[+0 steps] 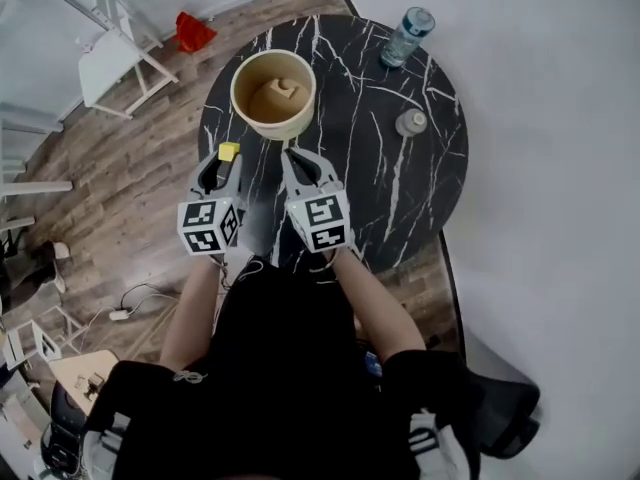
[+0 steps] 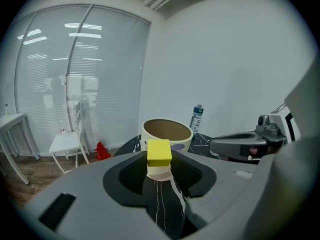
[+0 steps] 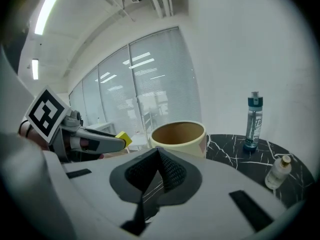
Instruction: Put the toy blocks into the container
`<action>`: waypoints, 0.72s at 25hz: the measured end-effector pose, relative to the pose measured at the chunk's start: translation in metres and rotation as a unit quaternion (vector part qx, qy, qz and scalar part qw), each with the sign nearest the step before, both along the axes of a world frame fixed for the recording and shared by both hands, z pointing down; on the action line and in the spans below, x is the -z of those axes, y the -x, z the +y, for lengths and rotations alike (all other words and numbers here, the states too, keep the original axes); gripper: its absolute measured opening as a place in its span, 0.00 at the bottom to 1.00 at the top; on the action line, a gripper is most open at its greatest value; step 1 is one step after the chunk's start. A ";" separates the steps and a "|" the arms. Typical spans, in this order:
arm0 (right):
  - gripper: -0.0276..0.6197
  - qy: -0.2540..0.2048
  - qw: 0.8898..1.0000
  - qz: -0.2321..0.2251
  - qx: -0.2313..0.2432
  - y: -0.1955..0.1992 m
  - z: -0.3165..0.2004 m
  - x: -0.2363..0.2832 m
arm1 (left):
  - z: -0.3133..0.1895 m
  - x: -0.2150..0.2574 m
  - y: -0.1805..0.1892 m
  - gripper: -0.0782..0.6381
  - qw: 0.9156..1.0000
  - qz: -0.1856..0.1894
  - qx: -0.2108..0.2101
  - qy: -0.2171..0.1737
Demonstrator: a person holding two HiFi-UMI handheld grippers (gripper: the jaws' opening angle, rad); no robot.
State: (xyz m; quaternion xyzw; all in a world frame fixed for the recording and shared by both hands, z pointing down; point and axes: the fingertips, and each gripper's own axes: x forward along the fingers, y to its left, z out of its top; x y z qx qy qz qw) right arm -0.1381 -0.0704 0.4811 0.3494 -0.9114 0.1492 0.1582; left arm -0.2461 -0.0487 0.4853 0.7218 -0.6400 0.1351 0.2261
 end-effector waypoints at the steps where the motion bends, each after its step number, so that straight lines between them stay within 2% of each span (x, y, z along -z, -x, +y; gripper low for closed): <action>1: 0.04 -0.009 1.000 0.001 -0.004 0.000 0.000 0.008 | -0.002 0.007 0.001 0.31 1.000 -0.001 -0.006 -0.007; 5: 0.04 -0.047 0.999 0.013 -0.016 -0.002 -0.001 0.039 | -0.013 0.036 0.004 0.31 0.999 -0.002 -0.035 -0.036; 10: 0.04 -0.080 0.995 0.011 -0.056 -0.017 -0.017 0.078 | -0.036 0.068 -0.003 0.31 0.995 -0.003 -0.069 -0.065; 18: 0.04 -0.101 0.993 0.010 -0.066 -0.031 -0.038 0.100 | -0.067 0.084 -0.024 0.31 0.993 -0.006 -0.082 -0.083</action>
